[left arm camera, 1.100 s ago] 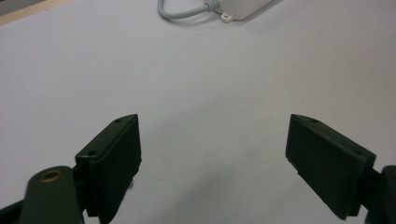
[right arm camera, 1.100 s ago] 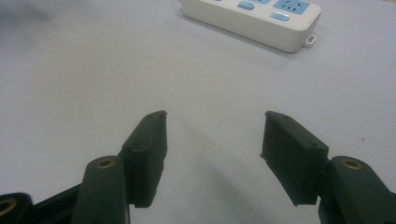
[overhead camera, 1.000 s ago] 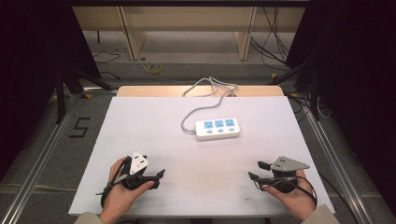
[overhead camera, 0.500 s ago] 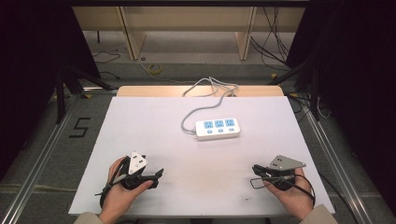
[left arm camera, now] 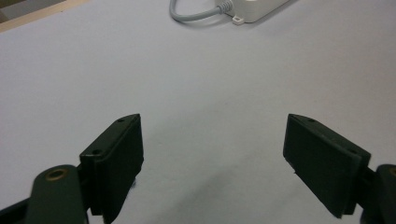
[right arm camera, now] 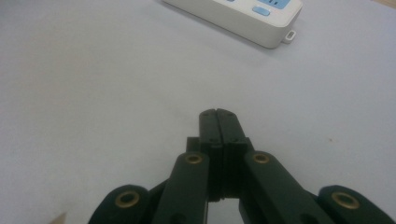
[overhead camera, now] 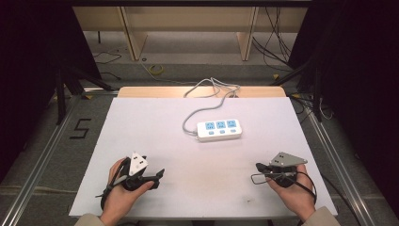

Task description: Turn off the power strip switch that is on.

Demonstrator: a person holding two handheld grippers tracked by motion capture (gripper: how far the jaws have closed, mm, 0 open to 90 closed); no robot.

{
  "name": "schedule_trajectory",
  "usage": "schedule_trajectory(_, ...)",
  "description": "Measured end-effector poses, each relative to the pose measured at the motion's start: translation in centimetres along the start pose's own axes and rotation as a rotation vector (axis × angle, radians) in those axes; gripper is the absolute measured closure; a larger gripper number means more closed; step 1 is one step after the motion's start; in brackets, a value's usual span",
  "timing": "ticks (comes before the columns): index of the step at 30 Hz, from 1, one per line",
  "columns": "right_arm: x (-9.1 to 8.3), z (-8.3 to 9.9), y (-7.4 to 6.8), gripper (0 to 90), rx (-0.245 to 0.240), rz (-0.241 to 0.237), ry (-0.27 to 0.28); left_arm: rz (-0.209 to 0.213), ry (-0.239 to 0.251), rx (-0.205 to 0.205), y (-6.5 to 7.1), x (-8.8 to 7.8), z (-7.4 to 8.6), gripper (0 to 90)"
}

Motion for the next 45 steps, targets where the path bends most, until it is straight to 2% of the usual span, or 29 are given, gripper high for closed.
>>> schedule_trajectory(21,0.3,-1.4,1.0,90.0,0.033,0.009,-0.026,-0.002,-0.002,-0.001,0.0,0.0,0.0,19.9)
schedule_trajectory(45,0.6,-2.9,1.3,90.0,0.034,0.004,-0.053,-0.001,-0.007,0.003,0.1,0.2,0.1,19.9)
Point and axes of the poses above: each handheld gripper's, and its own axes: x roughly forward along the jaws, z roughly out of its underside, y roughly to its right, the point moved 8 cm from there along x, roughly forward along the jaws, and after that the axes turned 8 degrees about -y, right-handed, at the moved point
